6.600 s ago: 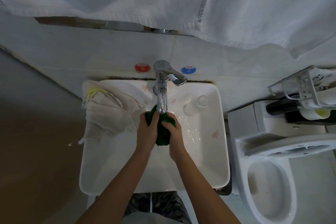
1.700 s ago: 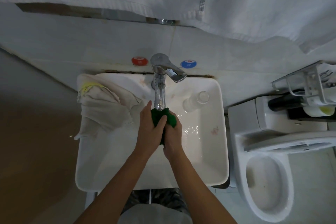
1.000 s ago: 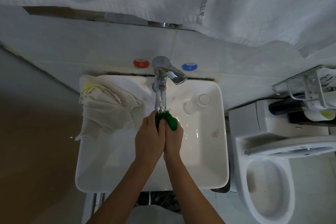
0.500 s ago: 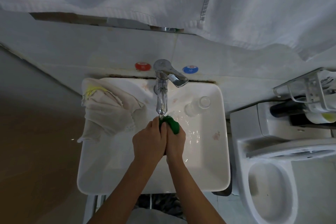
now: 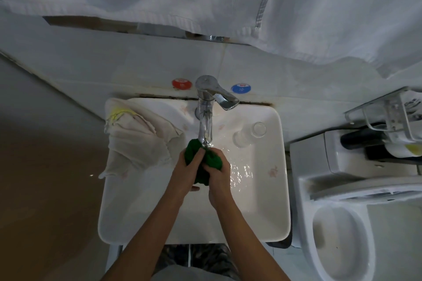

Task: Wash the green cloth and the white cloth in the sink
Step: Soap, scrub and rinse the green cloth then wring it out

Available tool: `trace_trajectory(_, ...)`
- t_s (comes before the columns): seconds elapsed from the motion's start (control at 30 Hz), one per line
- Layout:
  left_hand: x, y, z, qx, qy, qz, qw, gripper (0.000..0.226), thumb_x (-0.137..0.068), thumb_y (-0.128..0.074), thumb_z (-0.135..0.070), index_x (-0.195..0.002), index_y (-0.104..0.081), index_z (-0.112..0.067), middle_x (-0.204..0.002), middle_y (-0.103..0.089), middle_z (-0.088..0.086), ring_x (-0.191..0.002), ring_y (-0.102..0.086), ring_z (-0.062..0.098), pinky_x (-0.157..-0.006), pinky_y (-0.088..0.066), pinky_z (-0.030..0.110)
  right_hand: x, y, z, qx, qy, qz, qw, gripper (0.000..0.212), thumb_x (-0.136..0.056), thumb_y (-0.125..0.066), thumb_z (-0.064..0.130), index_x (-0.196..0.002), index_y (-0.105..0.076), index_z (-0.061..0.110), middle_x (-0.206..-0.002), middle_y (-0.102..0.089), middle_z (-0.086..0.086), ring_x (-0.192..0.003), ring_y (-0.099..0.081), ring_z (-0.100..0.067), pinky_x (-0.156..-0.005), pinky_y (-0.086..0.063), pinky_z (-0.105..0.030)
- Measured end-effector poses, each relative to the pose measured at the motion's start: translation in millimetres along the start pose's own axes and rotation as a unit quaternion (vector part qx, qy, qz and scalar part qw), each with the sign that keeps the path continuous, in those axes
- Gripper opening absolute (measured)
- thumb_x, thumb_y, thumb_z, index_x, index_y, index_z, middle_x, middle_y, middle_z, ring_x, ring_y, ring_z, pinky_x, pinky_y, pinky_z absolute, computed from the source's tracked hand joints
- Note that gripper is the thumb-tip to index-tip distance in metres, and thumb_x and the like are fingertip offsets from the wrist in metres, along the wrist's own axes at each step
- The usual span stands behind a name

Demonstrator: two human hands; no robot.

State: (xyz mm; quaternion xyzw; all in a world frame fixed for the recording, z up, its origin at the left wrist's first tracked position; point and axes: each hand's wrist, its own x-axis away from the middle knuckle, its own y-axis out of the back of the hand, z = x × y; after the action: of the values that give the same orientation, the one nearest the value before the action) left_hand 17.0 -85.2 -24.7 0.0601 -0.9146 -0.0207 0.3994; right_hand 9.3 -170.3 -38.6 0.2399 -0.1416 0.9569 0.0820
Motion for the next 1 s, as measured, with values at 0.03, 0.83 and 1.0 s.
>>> trace_trajectory(0.03, -1.2, -1.1, -1.4, 0.035, 0.002, -0.009, 0.999, 0.048, -0.089, -0.058, -0.046, -0.131, -0.046, -0.026, -0.118, -0.059, 0.001, -0.1, -0.062, 0.021, -0.07, -0.059, 0.04, 0.0, -0.6, -0.8, 0.001, -0.009, 0.014, 1.0, 0.041, -0.073, -0.052, -0.012, -0.1, -0.066, 0.016, -0.101, -0.067, -0.006, -0.094, -0.066, -0.018, -0.071, -0.056, -0.025)
trace_trajectory(0.83, -5.2, -17.7, 7.6, -0.02, -0.081, -0.029, 0.996, 0.044, -0.086, -0.039, -0.064, -0.106, -0.062, -0.033, -0.111, -0.061, 0.009, -0.096, -0.064, 0.017, -0.081, -0.056, 0.042, -13.6, -1.7, -9.3, 0.159, -0.005, -0.104, 0.982, 0.023, -0.076, -0.057, 0.031, -0.089, -0.067, 0.014, -0.086, -0.066, 0.0, -0.086, -0.063, -0.023, -0.081, -0.053, -0.045)
trace_trajectory(1.0, -1.1, -29.5, 12.1, -0.088, -0.104, -0.133, 0.982, 0.051, -0.078, -0.037, -0.07, -0.099, -0.056, -0.027, -0.093, -0.063, 0.004, -0.079, -0.064, 0.016, -0.072, -0.056, 0.041, -8.4, -6.0, -12.7, 0.141, 0.01, -0.135, 0.981, 0.021, -0.091, -0.055, 0.007, -0.07, -0.056, 0.007, -0.062, -0.054, -0.002, -0.06, -0.05, -0.013, -0.059, -0.043, -0.035)
